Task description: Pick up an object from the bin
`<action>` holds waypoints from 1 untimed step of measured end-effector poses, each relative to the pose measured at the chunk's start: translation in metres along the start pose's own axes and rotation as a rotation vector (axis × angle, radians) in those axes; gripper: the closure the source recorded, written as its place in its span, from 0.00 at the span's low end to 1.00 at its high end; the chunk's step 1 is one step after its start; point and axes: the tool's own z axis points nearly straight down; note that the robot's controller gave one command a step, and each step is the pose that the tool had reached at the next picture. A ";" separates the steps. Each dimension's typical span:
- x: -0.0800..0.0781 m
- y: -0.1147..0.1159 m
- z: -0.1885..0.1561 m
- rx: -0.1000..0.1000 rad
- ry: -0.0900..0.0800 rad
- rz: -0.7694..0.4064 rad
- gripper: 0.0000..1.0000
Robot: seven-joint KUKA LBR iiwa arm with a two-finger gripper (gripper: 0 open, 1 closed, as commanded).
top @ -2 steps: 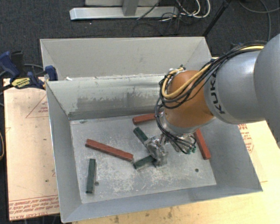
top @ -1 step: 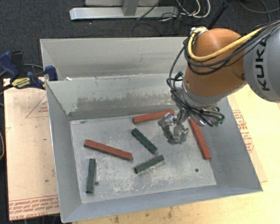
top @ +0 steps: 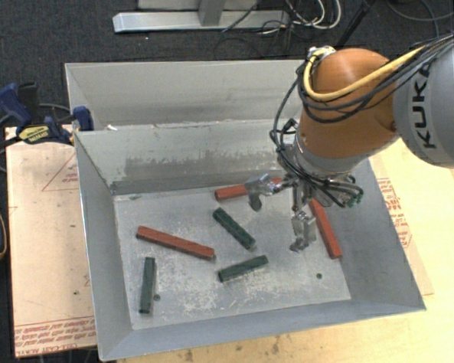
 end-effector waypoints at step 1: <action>0.005 0.026 0.156 -0.004 0.009 0.176 0.00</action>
Offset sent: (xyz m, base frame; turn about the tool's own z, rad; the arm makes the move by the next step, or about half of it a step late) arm -0.0155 0.0183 -0.1520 0.1763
